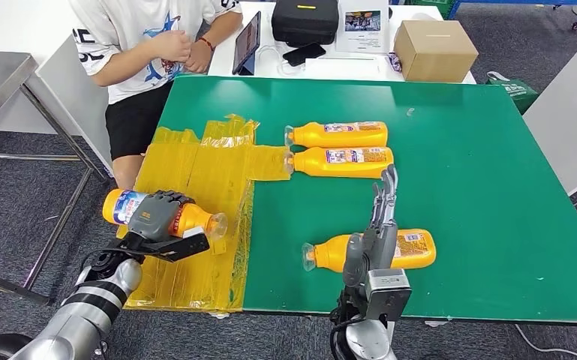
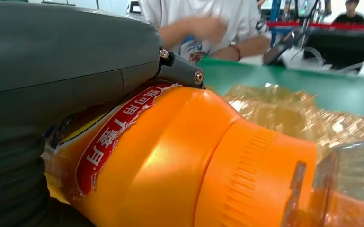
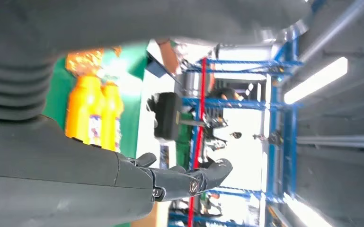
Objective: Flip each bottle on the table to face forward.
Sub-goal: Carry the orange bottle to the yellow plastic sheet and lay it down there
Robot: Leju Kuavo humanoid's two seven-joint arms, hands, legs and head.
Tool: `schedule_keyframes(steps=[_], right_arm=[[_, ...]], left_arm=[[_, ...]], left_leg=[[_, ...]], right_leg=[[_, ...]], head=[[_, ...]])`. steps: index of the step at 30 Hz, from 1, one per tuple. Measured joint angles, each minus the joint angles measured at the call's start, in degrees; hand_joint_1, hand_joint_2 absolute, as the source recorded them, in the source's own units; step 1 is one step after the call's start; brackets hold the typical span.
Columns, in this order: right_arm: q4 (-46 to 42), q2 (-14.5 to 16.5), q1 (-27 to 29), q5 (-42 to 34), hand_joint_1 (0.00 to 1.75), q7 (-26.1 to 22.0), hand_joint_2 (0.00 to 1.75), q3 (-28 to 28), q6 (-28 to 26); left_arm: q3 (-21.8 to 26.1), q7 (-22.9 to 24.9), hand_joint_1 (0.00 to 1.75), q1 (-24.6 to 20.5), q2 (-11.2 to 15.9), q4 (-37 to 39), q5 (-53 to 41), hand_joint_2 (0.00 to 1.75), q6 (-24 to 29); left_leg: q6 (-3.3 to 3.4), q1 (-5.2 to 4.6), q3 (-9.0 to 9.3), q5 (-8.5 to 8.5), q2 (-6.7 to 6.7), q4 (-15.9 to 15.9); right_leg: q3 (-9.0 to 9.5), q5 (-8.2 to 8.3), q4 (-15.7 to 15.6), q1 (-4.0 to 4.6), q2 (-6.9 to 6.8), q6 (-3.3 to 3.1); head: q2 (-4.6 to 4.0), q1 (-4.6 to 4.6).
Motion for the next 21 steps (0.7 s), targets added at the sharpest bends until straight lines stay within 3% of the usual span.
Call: schedule_keyframes(steps=[9,10,13,14,21], right_arm=[[5.63,1.31,-0.74,0.22,0.00,0.00,1.75,-0.31,3.08],[6.07,1.44,-0.79,0.32,0.00,0.00,1.75,-0.33,3.20],[7.14,1.78,-0.87,0.50,0.00,0.00,1.75,-0.42,3.68],[7.45,1.90,-0.88,0.54,0.00,0.00,1.75,-0.44,3.81],[9.93,2.68,-1.10,0.74,0.00,0.00,1.75,-0.66,5.20]], left_arm=[[-2.70,-0.24,1.75,-3.76,3.20,4.98,-2.28,1.75,-4.97],[-2.85,-0.19,1.58,-4.12,3.31,5.38,-2.15,1.75,-5.34],[-3.23,0.01,0.31,-4.80,3.57,6.30,-1.51,1.75,-6.20],[-3.36,0.02,0.04,-4.91,3.65,6.51,-1.37,1.75,-6.50],[-4.22,-2.79,0.00,-4.93,4.17,6.87,3.64,1.75,-11.99]], left_leg=[[-0.01,0.00,0.01,0.01,-0.03,0.00],[-0.02,0.00,0.02,0.01,-0.03,0.00],[-0.05,0.00,0.04,0.03,-0.03,0.00],[-0.05,0.00,0.05,0.04,-0.03,0.00],[-0.06,0.00,0.09,0.04,-0.04,-0.01]], right_leg=[[0.05,0.00,0.01,-0.01,-0.01,-0.01],[0.05,0.00,0.01,-0.01,-0.01,-0.01],[0.07,0.00,0.02,-0.01,-0.01,-0.01],[0.07,0.00,0.03,0.00,-0.01,-0.01],[0.12,0.00,0.07,0.00,-0.02,-0.01]], head=[[0.00,0.01],[0.00,0.01],[0.00,0.01],[0.00,0.01],[0.00,0.01]])
